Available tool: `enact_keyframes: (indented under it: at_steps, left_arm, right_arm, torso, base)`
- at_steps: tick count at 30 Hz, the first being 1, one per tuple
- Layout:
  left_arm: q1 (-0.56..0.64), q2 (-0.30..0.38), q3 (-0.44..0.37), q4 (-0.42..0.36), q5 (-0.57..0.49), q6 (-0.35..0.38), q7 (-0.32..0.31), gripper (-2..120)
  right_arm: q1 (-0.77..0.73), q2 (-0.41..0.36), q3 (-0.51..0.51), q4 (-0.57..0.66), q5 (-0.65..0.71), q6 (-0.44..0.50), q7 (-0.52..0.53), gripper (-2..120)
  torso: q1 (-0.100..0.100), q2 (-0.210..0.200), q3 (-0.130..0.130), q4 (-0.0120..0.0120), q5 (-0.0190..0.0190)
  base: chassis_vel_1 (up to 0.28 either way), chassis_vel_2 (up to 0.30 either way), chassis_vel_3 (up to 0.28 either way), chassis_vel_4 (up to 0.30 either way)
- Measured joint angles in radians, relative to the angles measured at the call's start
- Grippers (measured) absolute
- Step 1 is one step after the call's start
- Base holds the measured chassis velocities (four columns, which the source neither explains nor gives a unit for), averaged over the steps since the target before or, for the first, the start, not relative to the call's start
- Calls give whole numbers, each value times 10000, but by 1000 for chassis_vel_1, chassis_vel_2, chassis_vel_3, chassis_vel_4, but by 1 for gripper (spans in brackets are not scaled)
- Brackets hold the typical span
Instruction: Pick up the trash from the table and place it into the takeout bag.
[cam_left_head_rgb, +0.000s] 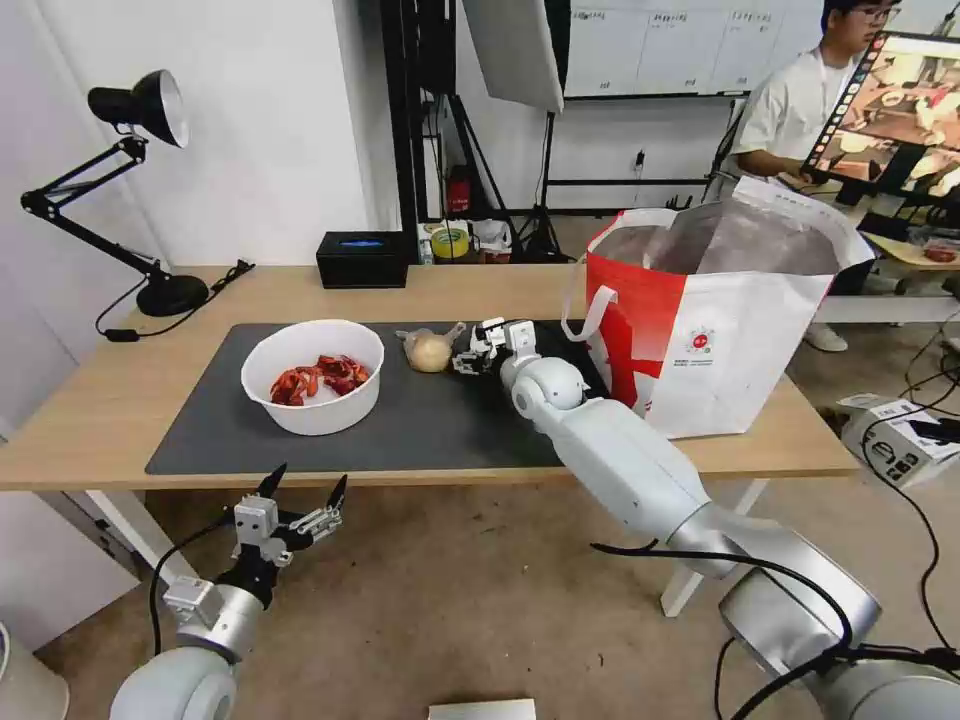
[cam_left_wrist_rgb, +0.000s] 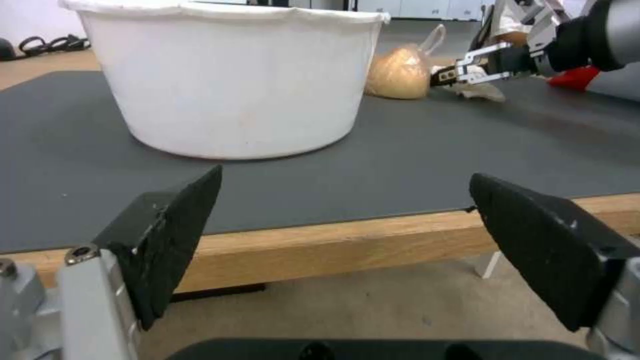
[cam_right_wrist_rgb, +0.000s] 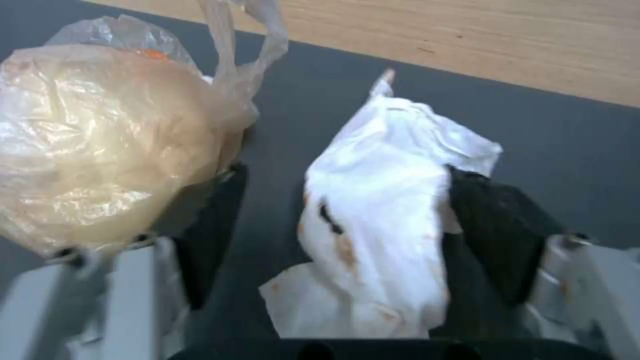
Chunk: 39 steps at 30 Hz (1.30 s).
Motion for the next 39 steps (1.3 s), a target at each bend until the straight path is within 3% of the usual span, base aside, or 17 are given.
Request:
enact_keyframes:
  at_steps: [21,32,39]
  left_arm:
    - [129,54,-77,-197,-16,-14,-16,100]
    - [221,73,-125,-332,-12,-18,-44,100]
    - [319,99,-198,-416,-29,-18,-58,100]
  right_arm:
    - [-201,-235,69,236,209,-161,-10,0]
    - [-473,-896,383,1574,396,121,93,0]
    - [-1323,-2709,905,5461,1233,155,369,0]
  torso:
    - [0,0,0,-1,0]
    - [0,-1,0,-1,1]
    - [-1,0,0,-1,3]
  base:
    - [0,0,0,0]
    - [0,0,0,0]
    - [0,0,0,0]
